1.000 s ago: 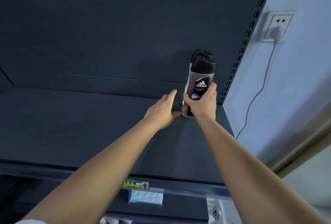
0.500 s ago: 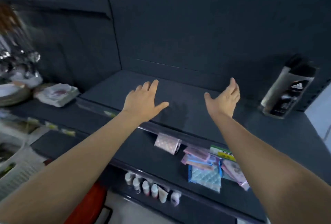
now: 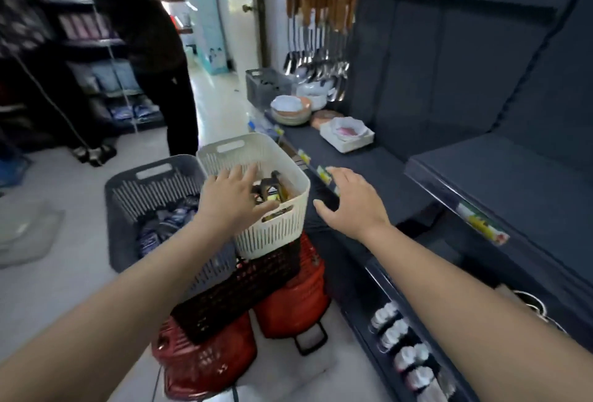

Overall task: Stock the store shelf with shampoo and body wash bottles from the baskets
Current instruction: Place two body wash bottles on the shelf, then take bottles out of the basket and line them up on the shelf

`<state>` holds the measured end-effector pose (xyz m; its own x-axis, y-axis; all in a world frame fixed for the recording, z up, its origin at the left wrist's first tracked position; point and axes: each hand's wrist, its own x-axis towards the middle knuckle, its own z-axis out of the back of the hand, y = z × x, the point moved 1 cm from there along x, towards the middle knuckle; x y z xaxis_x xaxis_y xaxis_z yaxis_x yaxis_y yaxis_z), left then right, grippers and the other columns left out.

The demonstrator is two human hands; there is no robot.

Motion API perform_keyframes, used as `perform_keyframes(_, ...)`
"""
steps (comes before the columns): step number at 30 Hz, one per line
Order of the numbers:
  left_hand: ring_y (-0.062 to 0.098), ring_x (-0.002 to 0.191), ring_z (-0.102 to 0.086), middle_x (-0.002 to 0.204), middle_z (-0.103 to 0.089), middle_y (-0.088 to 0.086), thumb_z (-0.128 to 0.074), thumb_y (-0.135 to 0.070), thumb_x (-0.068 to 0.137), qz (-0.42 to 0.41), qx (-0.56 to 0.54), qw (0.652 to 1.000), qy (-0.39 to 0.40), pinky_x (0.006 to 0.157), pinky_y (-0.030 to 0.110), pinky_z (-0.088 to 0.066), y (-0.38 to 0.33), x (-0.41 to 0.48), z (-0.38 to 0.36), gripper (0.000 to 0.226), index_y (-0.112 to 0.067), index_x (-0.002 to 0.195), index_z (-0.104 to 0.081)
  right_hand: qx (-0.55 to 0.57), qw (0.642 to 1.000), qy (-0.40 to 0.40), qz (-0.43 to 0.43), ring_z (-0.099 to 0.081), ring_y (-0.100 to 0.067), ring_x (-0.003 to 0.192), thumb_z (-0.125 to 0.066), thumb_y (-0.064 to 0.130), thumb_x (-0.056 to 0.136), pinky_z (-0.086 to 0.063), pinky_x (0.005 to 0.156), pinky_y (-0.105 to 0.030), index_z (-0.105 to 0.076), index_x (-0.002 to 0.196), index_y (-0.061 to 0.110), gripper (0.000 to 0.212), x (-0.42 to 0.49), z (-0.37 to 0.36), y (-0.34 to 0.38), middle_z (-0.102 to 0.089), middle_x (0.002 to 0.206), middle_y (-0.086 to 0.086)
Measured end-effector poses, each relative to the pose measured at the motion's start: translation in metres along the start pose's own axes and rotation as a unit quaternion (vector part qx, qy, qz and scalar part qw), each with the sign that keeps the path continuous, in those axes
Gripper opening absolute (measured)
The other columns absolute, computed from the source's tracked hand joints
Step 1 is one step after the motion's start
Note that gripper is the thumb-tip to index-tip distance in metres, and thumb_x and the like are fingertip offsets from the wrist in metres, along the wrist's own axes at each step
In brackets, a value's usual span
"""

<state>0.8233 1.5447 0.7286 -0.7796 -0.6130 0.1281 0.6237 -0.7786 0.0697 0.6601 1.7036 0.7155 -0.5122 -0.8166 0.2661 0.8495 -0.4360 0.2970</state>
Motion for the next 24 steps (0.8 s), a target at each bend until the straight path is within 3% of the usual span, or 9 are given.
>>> perform_keyframes(5, 0.03, 0.134, -0.039, 0.152, -0.035, 0.01, -0.028, -0.081, 0.084, 0.116, 0.018, 0.992, 0.047, 0.104, 0.043, -0.036, 0.087, -0.011, -0.037, 0.095, -0.019, 0.155, -0.017, 0.012, 0.994, 0.059, 0.095, -0.047, -0.025, 0.126, -0.054, 0.047, 0.09, -0.042, 0.101, -0.039, -0.038, 0.143, 0.015, 0.064, 0.056, -0.058, 0.06, -0.048, 0.138, -0.003)
perform_keyframes(10, 0.03, 0.132, -0.04, 0.149, -0.038, 0.009, -0.027, -0.08, 0.085, 0.218, 0.003, 0.972, 0.083, 0.103, 0.044, -0.037, 0.144, -0.009, -0.071, 0.091, -0.018, 0.152, -0.021, 0.044, 0.98, 0.112, 0.161, -0.044, -0.023, 0.128, -0.052, 0.045, 0.092, -0.039, 0.102, -0.038, -0.038, 0.143, 0.015, 0.062, 0.112, -0.11, 0.104, -0.047, 0.139, -0.004)
perform_keyframes(14, 0.028, 0.129, -0.044, 0.147, -0.041, 0.008, -0.024, -0.079, 0.086, 0.297, 0.007, 0.946, 0.126, 0.1, 0.043, -0.041, 0.177, -0.007, -0.101, 0.09, -0.018, 0.152, -0.022, 0.143, 0.953, 0.178, 0.199, -0.045, -0.023, 0.126, -0.051, 0.034, 0.096, -0.04, 0.102, -0.036, -0.04, 0.141, 0.011, 0.051, 0.155, -0.152, 0.147, -0.048, 0.138, -0.006)
perform_keyframes(18, 0.027, 0.136, -0.039, 0.153, -0.034, 0.009, -0.023, -0.078, 0.087, 0.343, 0.005, 0.922, 0.18, 0.105, 0.042, -0.037, 0.194, 0.0, -0.122, 0.091, -0.018, 0.154, -0.016, 0.245, 0.922, 0.207, 0.218, -0.051, -0.018, 0.118, -0.049, 0.024, 0.098, -0.044, 0.096, -0.031, -0.046, 0.137, 0.012, 0.041, 0.178, -0.183, 0.183, -0.051, 0.133, -0.003)
perform_keyframes(21, 0.027, 0.136, -0.038, 0.154, -0.033, 0.008, -0.023, -0.078, 0.087, 0.364, -0.007, 0.911, 0.194, 0.104, 0.042, -0.038, 0.205, 0.007, -0.136, 0.091, -0.018, 0.155, -0.014, 0.266, 0.908, 0.254, 0.199, -0.054, -0.019, 0.109, -0.05, 0.022, 0.098, -0.047, 0.091, -0.035, -0.044, 0.135, 0.013, 0.039, 0.188, -0.21, 0.2, -0.048, 0.131, -0.003)
perform_keyframes(24, 0.026, 0.138, -0.036, 0.156, -0.03, 0.008, -0.023, -0.077, 0.088, 0.37, -0.018, 0.905, 0.21, 0.104, 0.041, -0.038, 0.213, 0.007, -0.149, 0.09, -0.019, 0.156, -0.009, 0.213, 0.91, 0.308, 0.175, -0.046, -0.023, 0.123, -0.053, 0.018, 0.095, -0.043, 0.099, -0.036, -0.036, 0.141, 0.012, 0.049, 0.184, -0.243, 0.206, -0.041, 0.139, -0.006)
